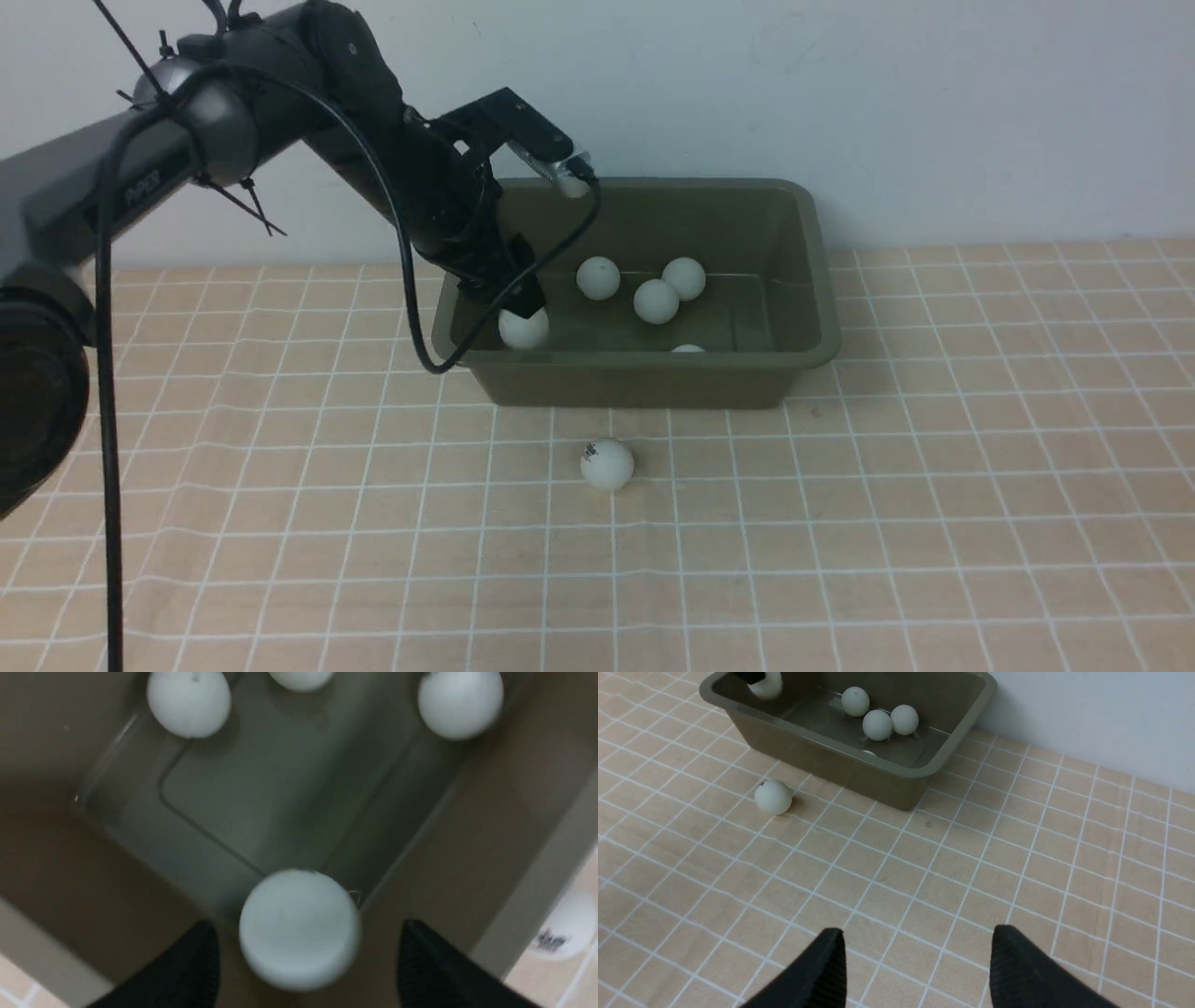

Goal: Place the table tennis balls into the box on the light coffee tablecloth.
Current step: 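Drop the ball into the bin, then reach for and grasp a ping pong ball on the table beside the basket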

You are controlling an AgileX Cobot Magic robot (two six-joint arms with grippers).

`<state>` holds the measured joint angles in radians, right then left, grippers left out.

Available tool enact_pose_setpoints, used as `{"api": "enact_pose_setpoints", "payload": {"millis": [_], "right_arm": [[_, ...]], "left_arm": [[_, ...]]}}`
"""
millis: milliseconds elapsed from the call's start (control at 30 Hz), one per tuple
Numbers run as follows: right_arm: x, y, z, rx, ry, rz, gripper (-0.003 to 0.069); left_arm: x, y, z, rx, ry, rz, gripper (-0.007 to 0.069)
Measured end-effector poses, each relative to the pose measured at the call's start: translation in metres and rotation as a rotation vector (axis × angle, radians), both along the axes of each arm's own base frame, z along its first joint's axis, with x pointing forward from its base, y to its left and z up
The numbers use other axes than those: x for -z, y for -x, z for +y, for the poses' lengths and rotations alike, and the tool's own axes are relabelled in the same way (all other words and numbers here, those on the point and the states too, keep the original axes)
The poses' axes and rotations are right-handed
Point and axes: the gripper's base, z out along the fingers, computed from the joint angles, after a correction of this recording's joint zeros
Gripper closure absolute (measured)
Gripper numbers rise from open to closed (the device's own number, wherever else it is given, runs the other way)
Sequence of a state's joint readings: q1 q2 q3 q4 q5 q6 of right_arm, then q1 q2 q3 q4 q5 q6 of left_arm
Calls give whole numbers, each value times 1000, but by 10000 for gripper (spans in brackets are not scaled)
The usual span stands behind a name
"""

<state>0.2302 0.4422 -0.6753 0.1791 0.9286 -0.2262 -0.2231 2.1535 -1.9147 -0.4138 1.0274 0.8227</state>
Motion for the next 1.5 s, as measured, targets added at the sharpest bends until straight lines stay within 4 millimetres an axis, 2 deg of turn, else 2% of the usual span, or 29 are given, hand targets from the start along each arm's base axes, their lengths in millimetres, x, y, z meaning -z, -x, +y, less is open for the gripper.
{"api": "enact_pose_setpoints", "payload": {"millis": [100, 133, 200, 233, 300, 433, 533, 600, 733, 933, 1033, 1067, 1167, 1200, 1233, 1300, 1500], "right_arm": [[0, 0, 0, -2, -3, 4, 270], [0, 0, 0, -2, -3, 4, 270], [0, 0, 0, -2, -1, 4, 270], [0, 0, 0, -2, -1, 4, 270], [0, 0, 0, -6, 4, 5, 270], [0, 0, 0, -13, 18, 0, 270], [0, 0, 0, -16, 22, -2, 270], [1, 0, 0, -16, 23, -1, 270], [1, 0, 0, -17, 24, -1, 270], [1, 1, 0, -17, 22, 2, 270], [1, 1, 0, -17, 22, 2, 270], [1, 1, 0, -17, 22, 2, 270], [1, 1, 0, -17, 22, 2, 270], [1, 1, 0, -17, 22, 2, 270], [1, 1, 0, -18, 21, 2, 270], [1, 1, 0, -18, 21, 2, 270], [1, 0, 0, -17, 21, -1, 270]], "left_arm": [[-24, 8, 4, -32, -25, 65, 155], [-26, 9, 4, -30, -30, 72, 155], [-60, 15, 10, -58, -56, 14, 161], [-64, 16, 10, -65, -55, 6, 162], [-96, 28, 13, -98, -21, -46, 185], [-139, 53, 11, -132, 87, -84, 226], [-158, 70, 8, -142, 117, -100, 246], [-162, 83, 7, -148, 111, -91, 257], [-152, 105, 10, -171, 76, -30, 263], [-109, 136, 14, -177, 57, 159, 263], [-89, 144, 7, -159, 55, 239, 263], [-77, 151, 0, -132, 37, 279, 263], [-57, 162, -17, -72, -15, 330, 263], [-55, 162, -18, -68, -21, 330, 263], [-46, 165, -29, -42, -44, 326, 263], [-39, 163, -38, -62, -41, 316, 263], [-18, 150, -62, -300, 43, 335, 263]]}}
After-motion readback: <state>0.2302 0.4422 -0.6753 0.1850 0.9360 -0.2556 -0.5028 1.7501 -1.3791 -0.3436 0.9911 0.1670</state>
